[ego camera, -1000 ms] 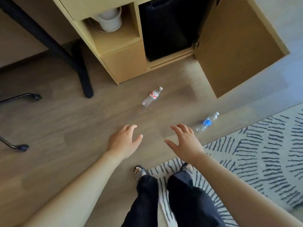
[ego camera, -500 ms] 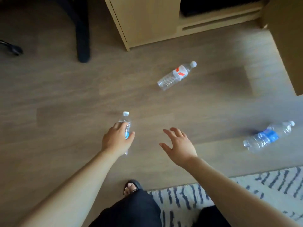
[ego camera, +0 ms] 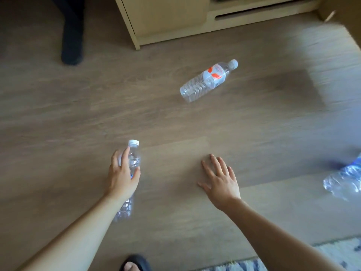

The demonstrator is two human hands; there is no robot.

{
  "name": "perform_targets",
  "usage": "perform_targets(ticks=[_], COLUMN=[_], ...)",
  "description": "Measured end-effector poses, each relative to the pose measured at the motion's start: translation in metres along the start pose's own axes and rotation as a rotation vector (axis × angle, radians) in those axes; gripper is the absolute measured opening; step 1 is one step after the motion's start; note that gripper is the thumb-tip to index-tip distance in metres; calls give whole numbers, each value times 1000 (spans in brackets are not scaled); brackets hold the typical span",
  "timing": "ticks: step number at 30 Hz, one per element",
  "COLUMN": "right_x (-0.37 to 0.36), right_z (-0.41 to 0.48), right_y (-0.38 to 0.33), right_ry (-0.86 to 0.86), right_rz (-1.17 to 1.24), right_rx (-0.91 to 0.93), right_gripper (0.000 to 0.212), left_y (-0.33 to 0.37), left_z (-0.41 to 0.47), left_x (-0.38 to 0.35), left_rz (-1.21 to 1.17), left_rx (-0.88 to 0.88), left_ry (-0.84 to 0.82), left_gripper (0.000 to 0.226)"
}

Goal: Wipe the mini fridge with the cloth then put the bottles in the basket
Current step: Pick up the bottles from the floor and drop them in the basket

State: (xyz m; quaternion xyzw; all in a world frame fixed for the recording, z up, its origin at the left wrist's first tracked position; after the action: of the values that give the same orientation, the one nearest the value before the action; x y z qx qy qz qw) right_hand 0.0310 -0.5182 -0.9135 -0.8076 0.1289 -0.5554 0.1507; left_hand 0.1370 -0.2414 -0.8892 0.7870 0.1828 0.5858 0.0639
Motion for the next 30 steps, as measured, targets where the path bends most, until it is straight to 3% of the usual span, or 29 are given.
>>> perform_targets(ticks=[11, 15, 24, 30], right_x=[6, 46, 113, 116], right_z=[-4, -15, -85, -121], right_y=[9, 40, 170, 238], right_ry=[87, 289, 553, 558], right_rz=[7, 55, -2, 33], right_rx=[-31, -108, -518, -814], right_gripper=[64, 64, 66, 64], left_y=[37, 97, 270, 366], left_z=[-11, -6, -9, -46], left_x=[-5, -2, -30, -77], left_rz=[-27, -5, 170, 260], left_rx=[-162, -280, -797, -860], left_ry=[-46, -69, -178, -198], left_gripper=[67, 67, 71, 70])
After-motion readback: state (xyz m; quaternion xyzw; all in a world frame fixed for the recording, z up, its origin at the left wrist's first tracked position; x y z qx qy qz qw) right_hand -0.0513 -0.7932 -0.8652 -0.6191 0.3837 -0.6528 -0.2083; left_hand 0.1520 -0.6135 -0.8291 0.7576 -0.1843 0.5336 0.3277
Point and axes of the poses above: each hand's wrist, its own z-axis towards the middle knuckle, its own x-axis out of the back of the hand, y = z × x, the point moved 2 cm from there along z, towards the middle knuckle, and after that the axes turned 12 degrees about x, right-handed, at the moved point
